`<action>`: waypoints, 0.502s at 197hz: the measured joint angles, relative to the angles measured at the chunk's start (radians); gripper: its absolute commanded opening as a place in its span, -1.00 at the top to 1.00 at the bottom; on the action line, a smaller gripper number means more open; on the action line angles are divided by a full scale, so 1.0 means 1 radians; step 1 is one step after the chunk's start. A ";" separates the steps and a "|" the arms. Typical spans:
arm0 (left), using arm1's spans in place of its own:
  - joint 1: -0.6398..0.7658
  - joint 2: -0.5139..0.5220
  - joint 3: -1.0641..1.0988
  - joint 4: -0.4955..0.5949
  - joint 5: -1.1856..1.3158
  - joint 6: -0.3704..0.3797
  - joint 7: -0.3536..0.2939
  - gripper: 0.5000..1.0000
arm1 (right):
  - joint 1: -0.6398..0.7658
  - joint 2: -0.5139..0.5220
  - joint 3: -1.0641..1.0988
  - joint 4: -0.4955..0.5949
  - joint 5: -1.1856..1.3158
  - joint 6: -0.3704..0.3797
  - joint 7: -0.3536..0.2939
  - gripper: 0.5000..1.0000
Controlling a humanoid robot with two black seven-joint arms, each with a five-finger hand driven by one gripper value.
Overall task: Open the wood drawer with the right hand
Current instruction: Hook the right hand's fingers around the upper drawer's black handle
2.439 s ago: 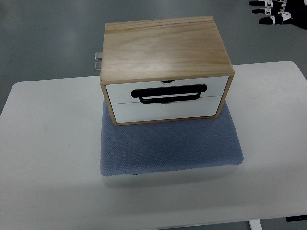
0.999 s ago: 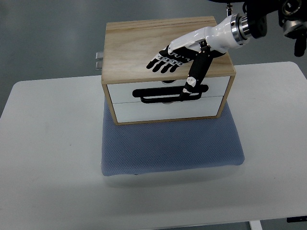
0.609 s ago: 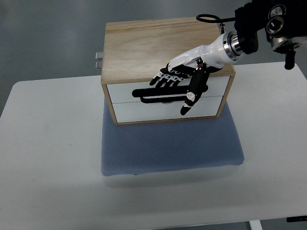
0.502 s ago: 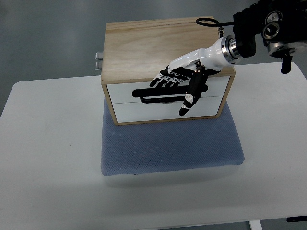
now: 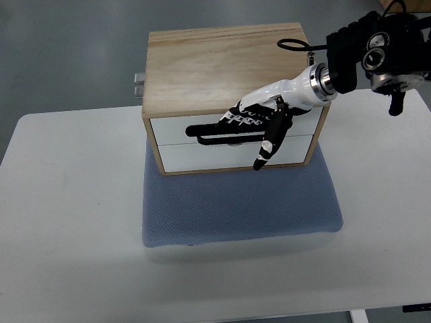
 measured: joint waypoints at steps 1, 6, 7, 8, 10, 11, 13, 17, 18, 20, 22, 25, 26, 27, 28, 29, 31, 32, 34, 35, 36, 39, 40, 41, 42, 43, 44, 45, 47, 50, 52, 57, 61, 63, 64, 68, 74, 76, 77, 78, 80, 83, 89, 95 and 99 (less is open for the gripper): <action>0.000 0.000 0.000 0.000 0.000 0.000 0.000 -1.00 | 0.000 0.000 0.000 0.000 0.000 0.000 0.000 -0.82; 0.000 0.000 0.000 0.000 0.000 0.000 0.000 -1.00 | -0.002 0.000 0.000 0.000 0.000 0.000 -0.002 -0.82; 0.000 0.000 0.000 0.000 0.000 0.000 0.000 -1.00 | -0.002 0.000 0.000 0.000 0.000 0.000 -0.002 -0.82; 0.000 0.000 0.000 0.000 0.000 0.000 0.000 -1.00 | -0.002 0.000 0.000 0.000 0.000 0.000 -0.002 -0.82; 0.000 0.000 0.000 0.000 0.000 0.000 0.000 -1.00 | -0.002 0.000 0.000 0.000 0.000 -0.001 -0.003 -0.82; 0.000 0.000 0.000 0.000 0.000 0.000 0.000 -1.00 | -0.002 0.000 0.000 0.000 0.000 -0.001 -0.003 -0.82; 0.000 0.000 0.000 0.000 0.000 0.000 0.000 -1.00 | -0.003 0.000 0.000 0.000 0.000 -0.001 -0.004 -0.82; 0.000 0.000 0.000 0.000 0.000 0.000 0.000 -1.00 | -0.003 0.000 0.000 0.000 0.000 -0.001 -0.004 -0.82; 0.000 0.000 0.000 0.000 0.000 0.000 0.000 -1.00 | -0.003 0.000 0.000 0.000 0.000 -0.001 -0.004 -0.82; 0.000 0.000 0.000 0.000 0.000 0.000 0.000 -1.00 | -0.003 0.000 0.000 0.000 0.000 -0.001 -0.005 -0.82; 0.000 0.000 0.000 0.000 0.000 0.000 0.000 -1.00 | -0.003 0.000 0.000 0.000 0.000 -0.001 -0.005 -0.82; 0.000 0.000 0.000 0.000 0.000 0.000 0.000 -1.00 | -0.004 0.000 0.000 0.000 0.000 -0.001 -0.005 -0.82; 0.000 0.000 0.000 0.000 0.000 0.000 0.000 -1.00 | -0.004 0.000 0.000 0.000 0.000 -0.001 -0.005 -0.82; 0.000 0.000 0.000 0.000 0.000 0.000 0.000 -1.00 | -0.004 -0.001 -0.001 0.000 0.000 -0.001 -0.005 -0.82; 0.000 0.000 0.000 0.000 0.000 0.000 0.000 -1.00 | -0.004 -0.001 -0.001 0.000 0.000 -0.001 -0.005 -0.82; 0.000 0.000 0.000 0.000 0.000 0.000 0.000 -1.00 | -0.004 -0.001 -0.001 0.000 0.000 -0.001 -0.005 -0.82; 0.000 0.000 0.000 0.000 0.000 0.000 0.000 -1.00 | -0.004 -0.001 -0.001 0.000 0.000 -0.001 -0.006 -0.82; 0.000 0.000 0.000 0.000 0.000 0.000 0.000 -1.00 | -0.004 -0.001 -0.001 0.000 0.000 -0.001 -0.006 -0.82; 0.000 0.000 0.000 0.000 0.000 0.000 0.000 -1.00 | -0.005 -0.001 -0.001 0.000 0.000 -0.001 -0.006 -0.82; 0.000 0.000 0.000 0.000 0.000 0.000 0.000 -1.00 | -0.005 -0.001 -0.001 0.000 0.000 -0.001 -0.006 -0.82; 0.000 0.000 0.000 0.000 0.000 0.000 0.000 -1.00 | -0.005 -0.001 -0.001 0.000 0.000 -0.001 -0.006 -0.82; 0.000 0.000 0.000 0.000 0.000 0.000 0.000 -1.00 | -0.006 -0.001 -0.001 0.000 0.000 -0.001 -0.006 -0.82; 0.000 0.000 0.000 0.000 0.000 0.000 0.000 -1.00 | -0.006 -0.001 -0.001 0.000 0.000 -0.001 -0.006 -0.82; 0.000 0.000 0.000 0.000 0.000 0.000 0.000 -1.00 | -0.006 -0.001 -0.001 0.000 0.000 -0.001 -0.006 -0.82; 0.000 0.000 0.000 0.000 0.000 0.000 0.000 -1.00 | -0.006 -0.001 -0.001 0.000 0.000 -0.001 -0.006 -0.82; 0.000 0.000 0.000 0.000 0.000 0.000 0.000 -1.00 | -0.006 -0.001 -0.001 0.000 0.000 -0.001 -0.006 -0.82; 0.000 0.000 0.000 0.000 0.000 0.000 0.000 -1.00 | -0.007 -0.001 -0.001 0.000 0.000 -0.001 -0.007 -0.82; 0.000 0.000 0.000 0.000 0.000 0.000 0.000 -1.00 | -0.007 -0.001 -0.001 0.000 0.000 -0.001 -0.007 -0.82; 0.000 0.000 0.000 0.000 0.000 0.000 0.000 -1.00 | -0.007 -0.001 -0.001 0.000 0.000 -0.001 -0.007 -0.82; 0.000 0.000 0.000 0.000 0.000 0.000 0.000 -1.00 | -0.008 -0.001 -0.001 0.000 0.000 -0.001 -0.007 -0.82; 0.000 0.000 0.000 0.000 0.000 0.000 0.000 -1.00 | -0.009 -0.001 -0.001 0.000 0.000 -0.001 -0.008 -0.82; 0.000 0.000 0.000 0.000 0.000 0.000 0.000 -1.00 | -0.010 -0.001 -0.001 0.000 0.000 0.000 -0.008 -0.82; 0.000 0.000 0.000 0.000 0.000 0.000 0.000 -1.00 | -0.010 -0.001 -0.001 0.001 0.000 0.000 -0.009 -0.82; 0.000 0.000 0.000 0.000 0.000 0.000 0.000 -1.00 | -0.010 -0.002 -0.001 0.001 0.000 0.001 -0.009 -0.82; 0.000 0.000 0.000 0.000 0.000 0.000 0.000 -1.00 | -0.010 -0.002 -0.001 0.001 0.000 0.001 -0.009 -0.82; 0.000 0.000 0.000 0.000 0.000 0.000 0.000 -1.00 | -0.011 -0.002 -0.001 0.002 0.000 0.002 -0.010 -0.82; 0.000 0.000 0.000 0.000 0.000 0.000 0.000 -1.00 | -0.011 -0.002 -0.001 0.003 0.000 0.005 -0.010 -0.82; 0.000 0.000 0.000 0.000 0.000 0.000 0.000 -1.00 | -0.011 -0.003 -0.001 0.003 0.000 0.006 -0.010 -0.82; 0.000 0.000 0.000 0.000 0.000 0.000 0.000 -1.00 | -0.011 -0.003 -0.001 0.003 0.000 0.006 -0.010 -0.82; 0.000 0.000 0.000 0.000 0.000 0.000 0.000 -1.00 | -0.011 -0.003 -0.001 0.003 0.000 0.007 -0.010 -0.82; 0.000 0.000 0.000 0.000 0.000 0.000 0.000 -1.00 | -0.011 -0.003 -0.001 0.003 0.000 0.007 -0.011 -0.82; 0.000 0.000 0.000 0.000 0.000 0.000 0.000 -1.00 | -0.011 -0.004 -0.001 0.004 0.000 0.009 -0.011 -0.82; 0.000 0.000 0.000 0.000 0.000 0.000 0.000 -1.00 | -0.011 -0.005 -0.001 0.005 0.000 0.011 -0.011 -0.82; 0.000 0.000 0.000 0.000 0.000 0.000 0.000 -1.00 | -0.011 -0.007 -0.001 0.006 0.000 0.014 -0.011 -0.82; 0.000 0.000 0.000 0.000 0.000 0.000 0.000 -1.00 | -0.011 -0.009 -0.001 0.007 0.000 0.016 -0.011 -0.82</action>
